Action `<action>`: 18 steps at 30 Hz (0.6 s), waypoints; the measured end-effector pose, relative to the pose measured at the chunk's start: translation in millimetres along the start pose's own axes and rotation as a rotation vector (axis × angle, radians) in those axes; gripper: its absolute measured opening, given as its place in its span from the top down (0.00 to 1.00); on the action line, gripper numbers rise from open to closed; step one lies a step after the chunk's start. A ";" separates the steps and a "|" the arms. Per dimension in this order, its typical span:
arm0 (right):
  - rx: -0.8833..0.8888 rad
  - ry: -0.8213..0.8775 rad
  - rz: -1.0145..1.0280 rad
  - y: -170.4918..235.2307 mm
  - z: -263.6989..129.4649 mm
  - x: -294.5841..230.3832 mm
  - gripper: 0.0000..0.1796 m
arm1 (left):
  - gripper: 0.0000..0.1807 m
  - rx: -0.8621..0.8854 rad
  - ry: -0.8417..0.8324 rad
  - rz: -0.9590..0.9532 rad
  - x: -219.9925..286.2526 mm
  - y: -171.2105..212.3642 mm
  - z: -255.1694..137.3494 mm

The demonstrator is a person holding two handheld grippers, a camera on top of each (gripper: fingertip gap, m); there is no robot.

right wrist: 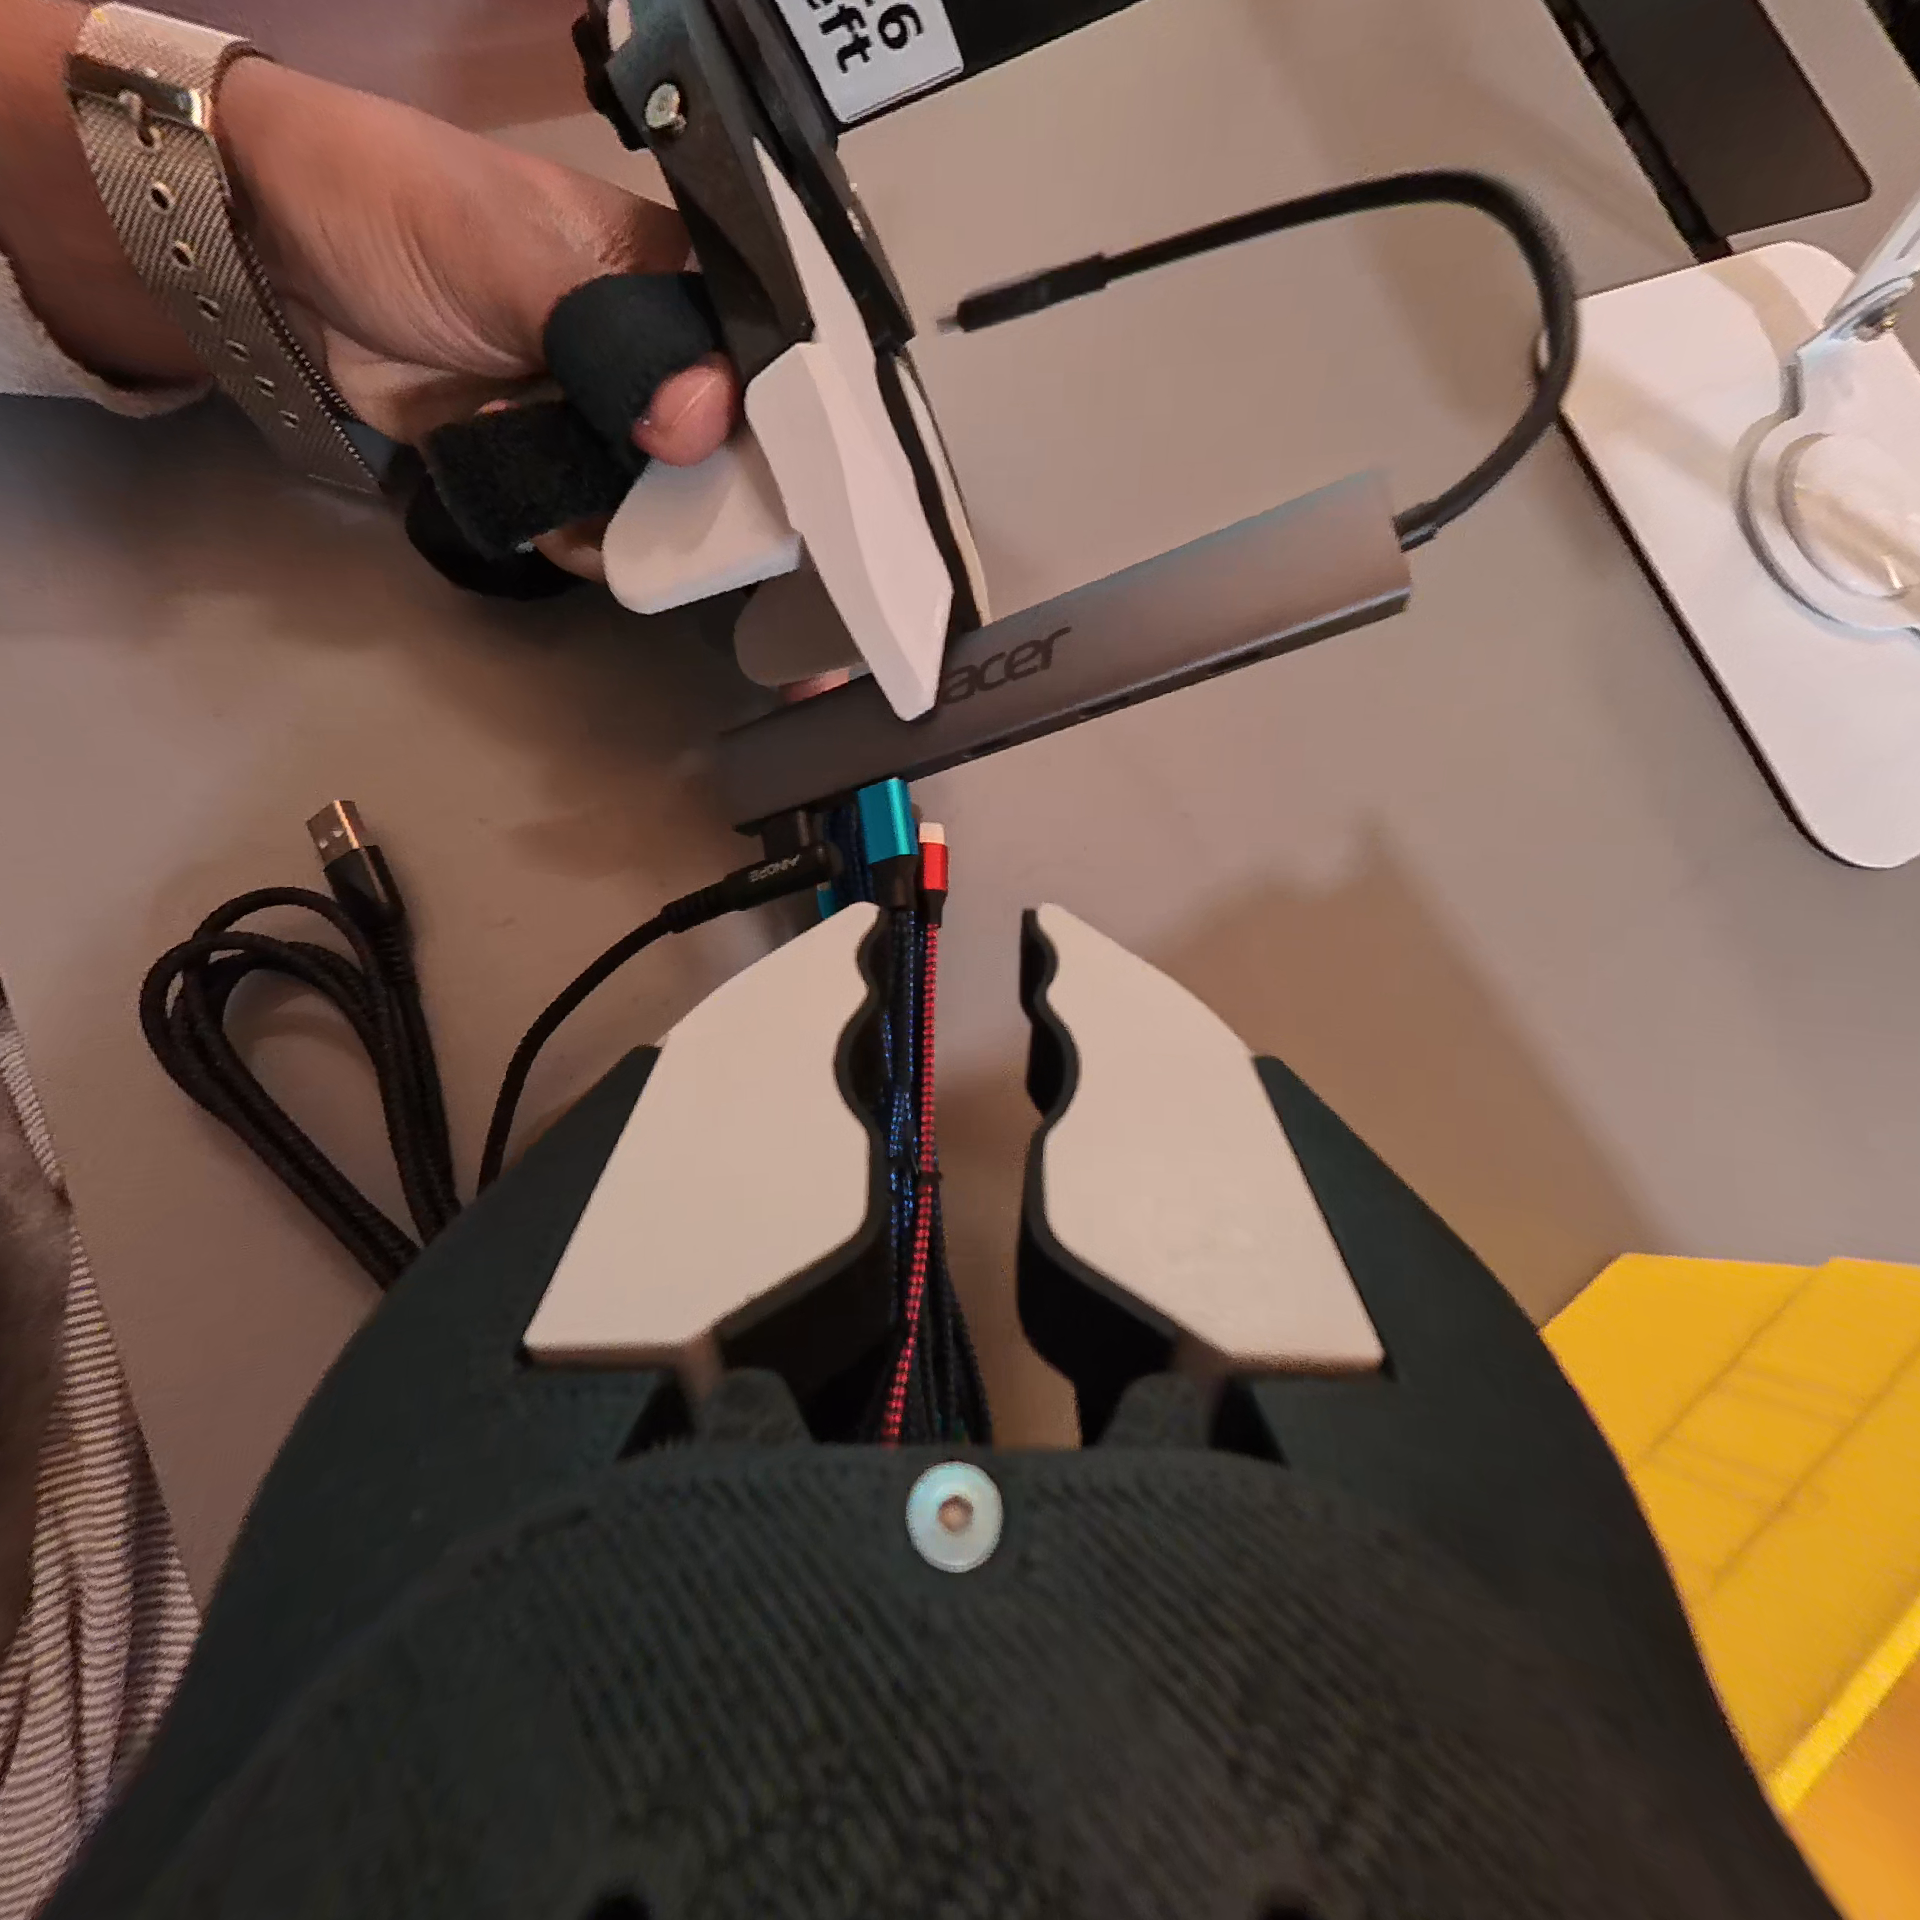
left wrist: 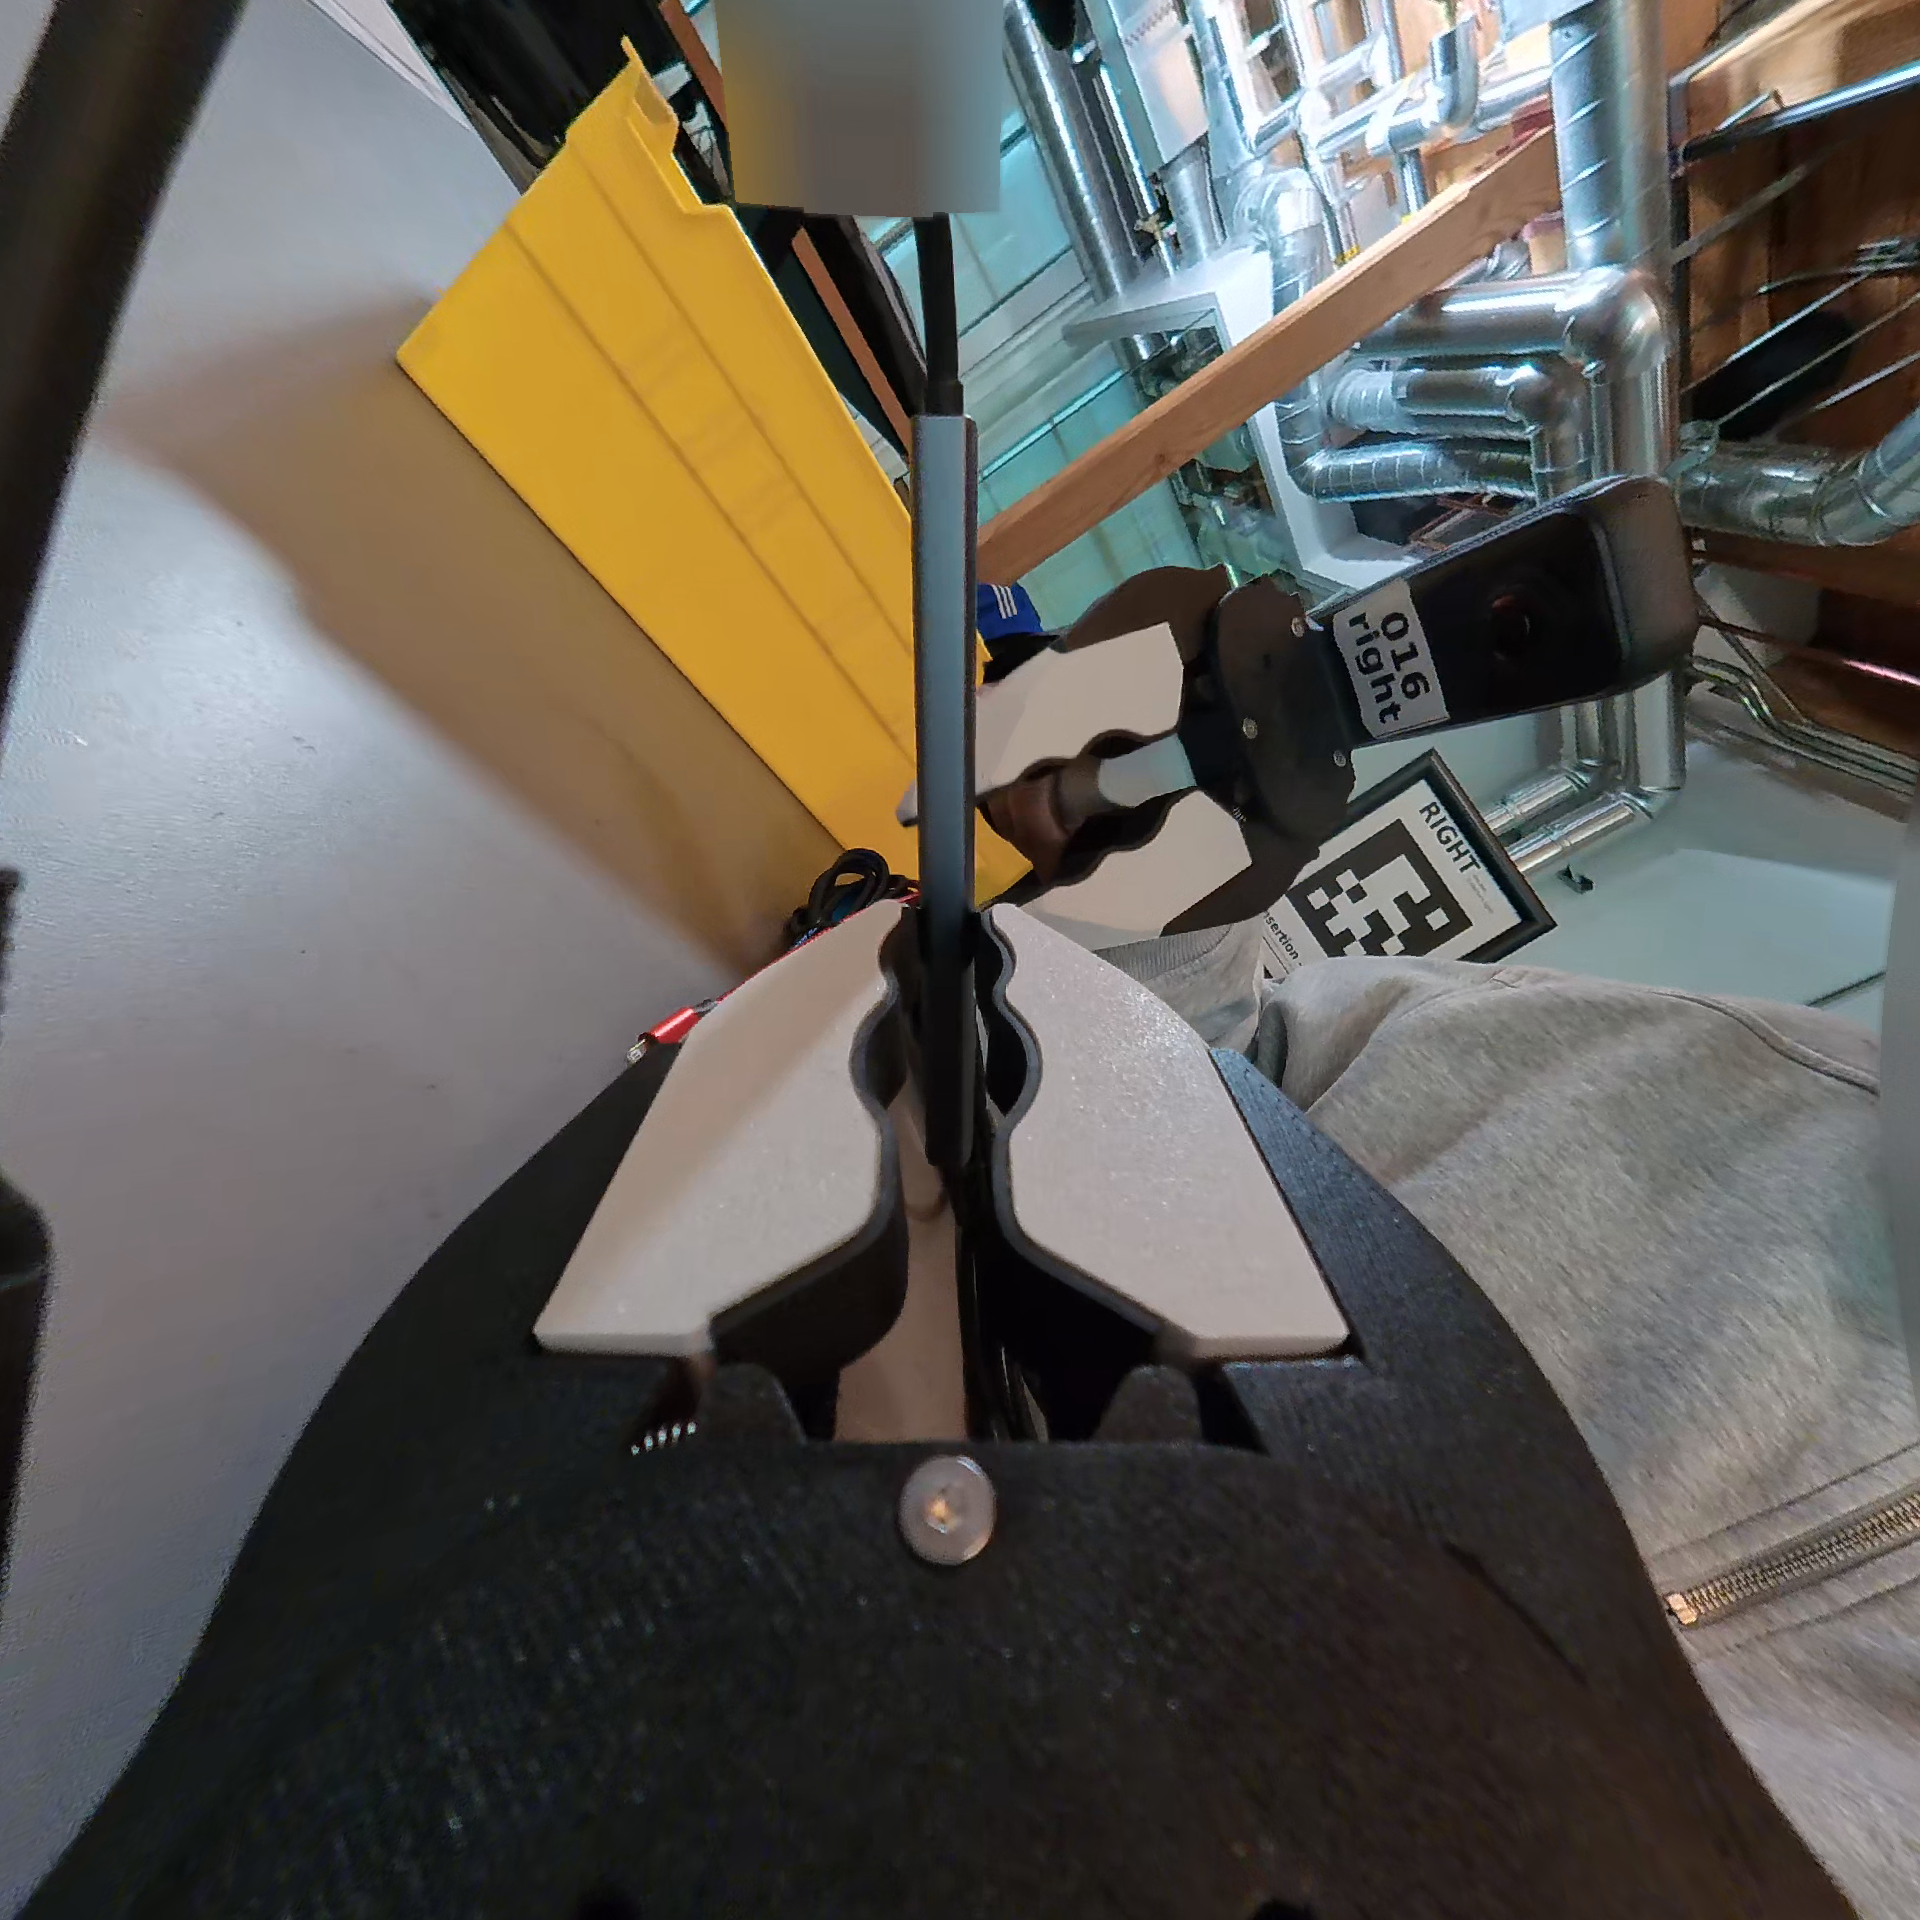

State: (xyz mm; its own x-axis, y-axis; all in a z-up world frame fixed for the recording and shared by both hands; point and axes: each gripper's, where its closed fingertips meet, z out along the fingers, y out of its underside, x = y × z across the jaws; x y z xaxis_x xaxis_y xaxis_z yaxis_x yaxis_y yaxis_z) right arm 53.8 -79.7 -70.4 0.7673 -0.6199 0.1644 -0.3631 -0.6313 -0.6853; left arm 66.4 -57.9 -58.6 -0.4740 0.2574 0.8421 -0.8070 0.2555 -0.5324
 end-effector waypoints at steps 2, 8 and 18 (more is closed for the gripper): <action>0.006 0.020 0.015 -0.3 0.0 4.3 0.83 | 0.95 0.005 0.004 -0.003 0.2 -0.8 -0.7; 0.029 0.050 0.043 -3.2 -2.8 11.5 0.76 | 0.95 0.018 0.021 -0.008 2.1 -3.1 -2.1; 0.024 0.064 0.046 -3.9 -6.2 16.2 0.73 | 0.95 0.022 0.031 -0.011 3.1 -3.8 -3.0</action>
State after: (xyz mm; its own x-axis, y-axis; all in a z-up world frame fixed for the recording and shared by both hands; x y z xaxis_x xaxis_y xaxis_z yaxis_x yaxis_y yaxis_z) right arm 64.3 -90.1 -60.7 0.7144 -0.6771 0.1766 -0.3841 -0.5904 -0.7098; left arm 69.0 -55.2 -54.3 -0.4546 0.2831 0.8445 -0.8195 0.2383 -0.5211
